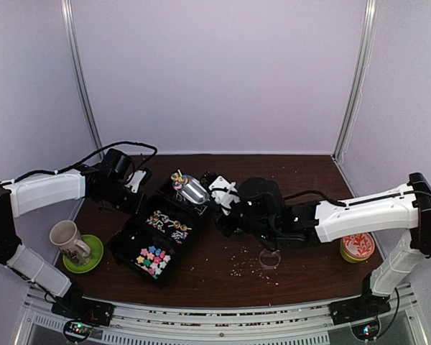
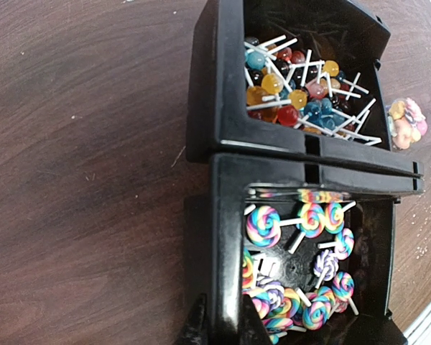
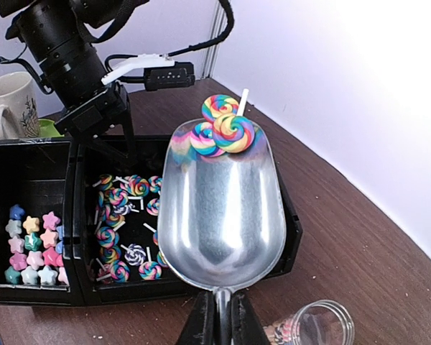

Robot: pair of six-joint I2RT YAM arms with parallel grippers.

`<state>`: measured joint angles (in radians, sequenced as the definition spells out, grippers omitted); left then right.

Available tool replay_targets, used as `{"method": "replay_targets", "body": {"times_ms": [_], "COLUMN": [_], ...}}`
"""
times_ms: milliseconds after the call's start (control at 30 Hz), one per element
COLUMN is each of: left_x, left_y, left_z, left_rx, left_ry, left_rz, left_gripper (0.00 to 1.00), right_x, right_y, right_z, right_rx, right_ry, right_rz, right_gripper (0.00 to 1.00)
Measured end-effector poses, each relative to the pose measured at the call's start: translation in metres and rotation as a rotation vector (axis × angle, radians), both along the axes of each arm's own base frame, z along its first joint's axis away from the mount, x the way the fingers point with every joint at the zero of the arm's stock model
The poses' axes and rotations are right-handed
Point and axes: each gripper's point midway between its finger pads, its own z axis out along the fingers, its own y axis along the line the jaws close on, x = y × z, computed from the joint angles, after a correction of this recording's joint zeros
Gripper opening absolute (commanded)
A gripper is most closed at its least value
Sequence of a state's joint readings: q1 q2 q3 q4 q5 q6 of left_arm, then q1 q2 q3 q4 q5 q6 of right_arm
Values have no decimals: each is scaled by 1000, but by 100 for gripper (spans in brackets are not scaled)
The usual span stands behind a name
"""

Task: Pack the candies
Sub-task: Place the fake candies in the packing bottle.

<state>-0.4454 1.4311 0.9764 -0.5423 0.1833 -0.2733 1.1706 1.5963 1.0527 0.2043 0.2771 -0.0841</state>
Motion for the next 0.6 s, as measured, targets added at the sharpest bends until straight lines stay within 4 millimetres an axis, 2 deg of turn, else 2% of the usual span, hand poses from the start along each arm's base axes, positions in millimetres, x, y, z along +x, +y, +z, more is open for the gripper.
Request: {"method": "replay_targets", "body": {"times_ms": [267, 600], "left_x": [-1, 0], "left_y": [1, 1], "left_z": [-1, -1], "left_rx": [2, 2], "left_ry": [7, 6], "left_rz": [7, 9], "left_gripper": [0, 0], "right_x": [4, 8], "right_y": [-38, -90], "right_z": [13, 4], "right_rx": [-27, -92], "right_ry": [-1, 23], "right_rz": [-63, -149], "right_gripper": [0, 0]}}
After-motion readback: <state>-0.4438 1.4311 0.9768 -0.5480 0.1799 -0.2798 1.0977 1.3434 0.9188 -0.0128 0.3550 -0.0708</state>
